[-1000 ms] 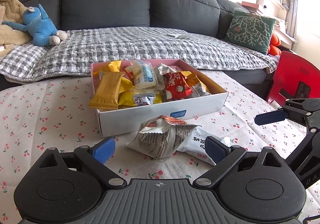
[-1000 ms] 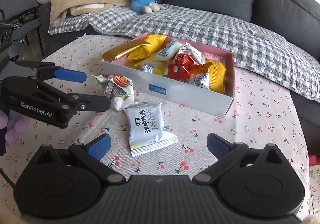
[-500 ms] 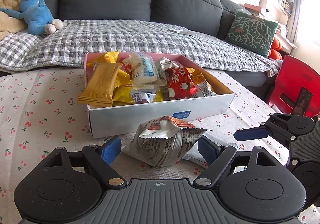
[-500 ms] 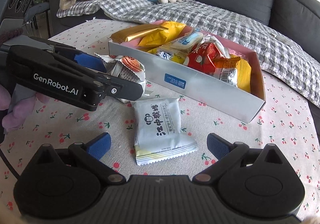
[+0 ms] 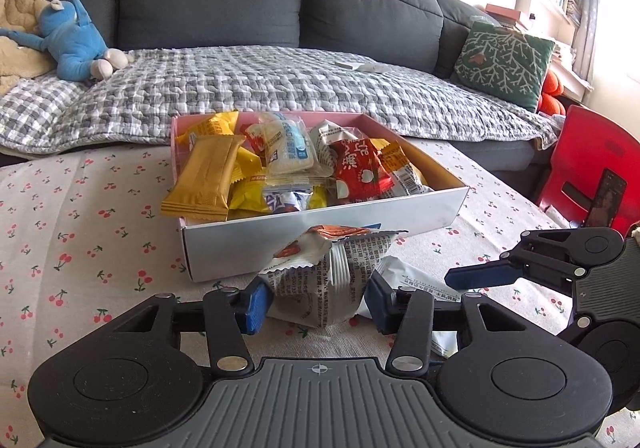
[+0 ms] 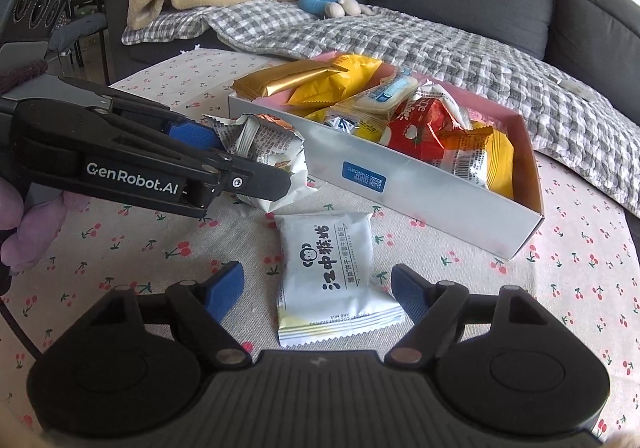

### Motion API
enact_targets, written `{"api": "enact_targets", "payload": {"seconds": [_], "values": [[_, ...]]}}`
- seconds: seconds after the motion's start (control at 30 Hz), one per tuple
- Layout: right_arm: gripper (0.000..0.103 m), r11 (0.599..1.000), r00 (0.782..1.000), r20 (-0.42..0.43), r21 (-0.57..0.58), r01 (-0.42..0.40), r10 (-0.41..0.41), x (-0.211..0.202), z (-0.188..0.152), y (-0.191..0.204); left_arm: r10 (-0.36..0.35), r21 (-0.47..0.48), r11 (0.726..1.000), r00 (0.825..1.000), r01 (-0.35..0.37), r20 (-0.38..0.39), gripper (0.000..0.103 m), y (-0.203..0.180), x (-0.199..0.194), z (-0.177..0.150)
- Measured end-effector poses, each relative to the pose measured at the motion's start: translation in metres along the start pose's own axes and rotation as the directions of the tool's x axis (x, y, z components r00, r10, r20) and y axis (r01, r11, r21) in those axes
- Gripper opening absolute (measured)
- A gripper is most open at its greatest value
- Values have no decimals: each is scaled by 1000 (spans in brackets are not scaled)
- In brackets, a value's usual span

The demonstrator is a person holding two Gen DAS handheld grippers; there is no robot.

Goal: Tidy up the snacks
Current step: 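Grasp the grey wafer pack with the left gripper while the right gripper grasps the white cookie pack, then carry the grey wafer pack and white cookie pack into the box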

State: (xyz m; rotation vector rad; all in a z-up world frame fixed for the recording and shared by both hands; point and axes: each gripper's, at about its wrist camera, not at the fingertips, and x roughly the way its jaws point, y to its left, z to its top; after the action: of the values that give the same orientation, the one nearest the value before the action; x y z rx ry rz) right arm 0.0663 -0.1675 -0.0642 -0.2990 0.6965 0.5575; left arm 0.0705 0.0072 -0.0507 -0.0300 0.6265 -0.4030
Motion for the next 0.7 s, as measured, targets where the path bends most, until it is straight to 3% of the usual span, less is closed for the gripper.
{"api": "enact_targets", "payload": {"seconds": [0.03, 0.1, 0.7], "values": [[54, 1000, 1000, -3, 2, -9, 9, 0, 1, 0, 2, 1, 1000, 1000, -2, -3, 47, -1, 0, 0], [50, 1000, 1000, -12, 10, -12, 12, -2, 3, 0, 5, 3, 1000, 1000, -5, -5, 46, -3, -2, 1], [46, 1000, 999, -34, 29, -5, 6, -16, 5, -1, 20, -18, 1000, 999, -21, -47, 45, -11, -17, 5]]}}
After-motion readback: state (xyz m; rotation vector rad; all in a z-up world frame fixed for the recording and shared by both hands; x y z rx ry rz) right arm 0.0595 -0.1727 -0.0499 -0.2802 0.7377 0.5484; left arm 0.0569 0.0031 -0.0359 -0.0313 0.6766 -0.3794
